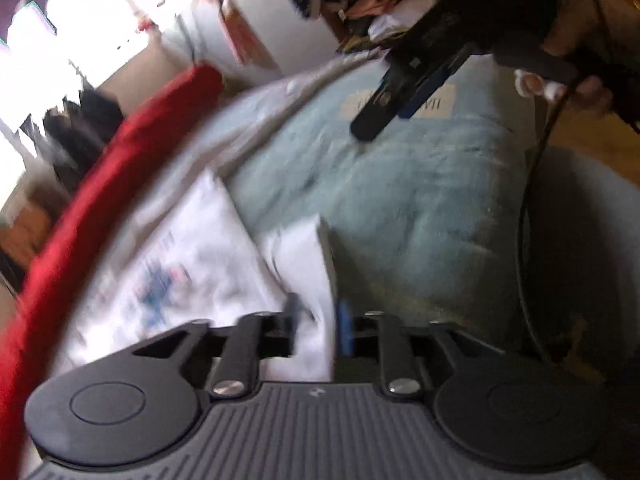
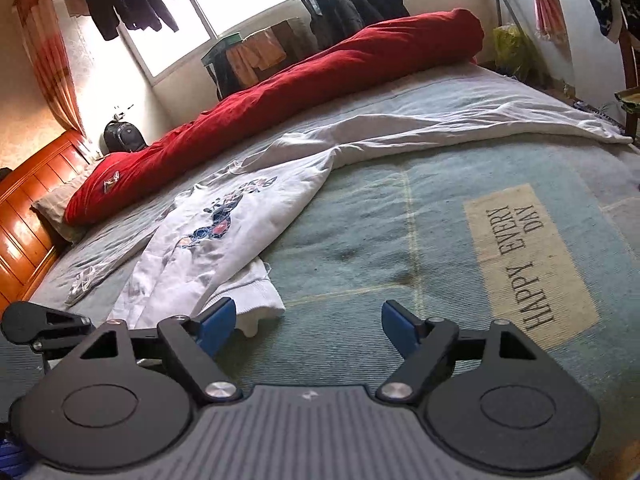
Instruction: Fold clothes
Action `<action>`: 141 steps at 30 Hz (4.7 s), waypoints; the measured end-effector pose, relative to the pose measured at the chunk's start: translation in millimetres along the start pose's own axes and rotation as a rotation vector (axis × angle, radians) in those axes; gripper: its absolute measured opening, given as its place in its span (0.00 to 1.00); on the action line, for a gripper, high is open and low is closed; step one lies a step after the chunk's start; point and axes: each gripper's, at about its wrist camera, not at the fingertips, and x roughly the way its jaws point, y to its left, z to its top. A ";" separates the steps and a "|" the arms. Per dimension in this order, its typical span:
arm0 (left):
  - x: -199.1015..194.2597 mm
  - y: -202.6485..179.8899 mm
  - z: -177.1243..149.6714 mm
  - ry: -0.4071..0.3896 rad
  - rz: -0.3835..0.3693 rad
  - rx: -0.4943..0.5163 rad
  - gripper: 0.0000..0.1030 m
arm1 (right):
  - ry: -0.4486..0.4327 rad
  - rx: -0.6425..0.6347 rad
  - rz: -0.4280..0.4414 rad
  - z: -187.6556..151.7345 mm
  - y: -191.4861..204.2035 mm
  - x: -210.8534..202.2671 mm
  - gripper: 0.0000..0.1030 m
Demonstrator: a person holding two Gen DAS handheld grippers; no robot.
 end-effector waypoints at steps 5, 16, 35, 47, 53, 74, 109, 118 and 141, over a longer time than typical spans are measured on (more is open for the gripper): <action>25.5 -17.0 15.5 0.023 0.071 0.185 0.50 | -0.013 0.033 -0.008 0.5 -9.2 -1.6 0.82; 67.3 -27.6 38.6 0.072 0.106 0.349 0.03 | -0.037 0.063 -0.048 -3.4 -32.6 -9.6 0.83; -3.1 0.7 70.7 -0.232 -0.041 0.029 0.01 | -0.076 0.105 -0.110 -6.4 -56.1 -29.6 0.83; 2.5 -34.7 50.9 -0.198 -0.256 0.065 0.13 | -0.072 0.125 -0.138 -5.9 -63.9 -34.5 0.83; -23.7 -17.7 14.6 -0.138 -0.139 0.027 0.13 | -0.058 0.095 -0.106 -3.8 -49.0 -28.9 0.83; -20.3 -10.5 -113.0 0.190 0.226 0.218 0.45 | 0.003 -0.108 -0.026 -4.3 27.8 -15.4 0.84; 36.1 -20.5 -106.7 0.062 0.363 0.569 0.66 | 0.148 -0.581 0.110 -26.5 136.4 13.1 0.87; 32.6 -15.5 -124.0 0.054 0.475 0.494 0.67 | 0.166 -0.688 0.086 -35.6 135.3 14.7 0.87; -4.2 27.2 -90.2 -0.015 0.457 0.184 0.66 | -0.052 -1.165 -0.204 -94.6 160.2 63.9 0.92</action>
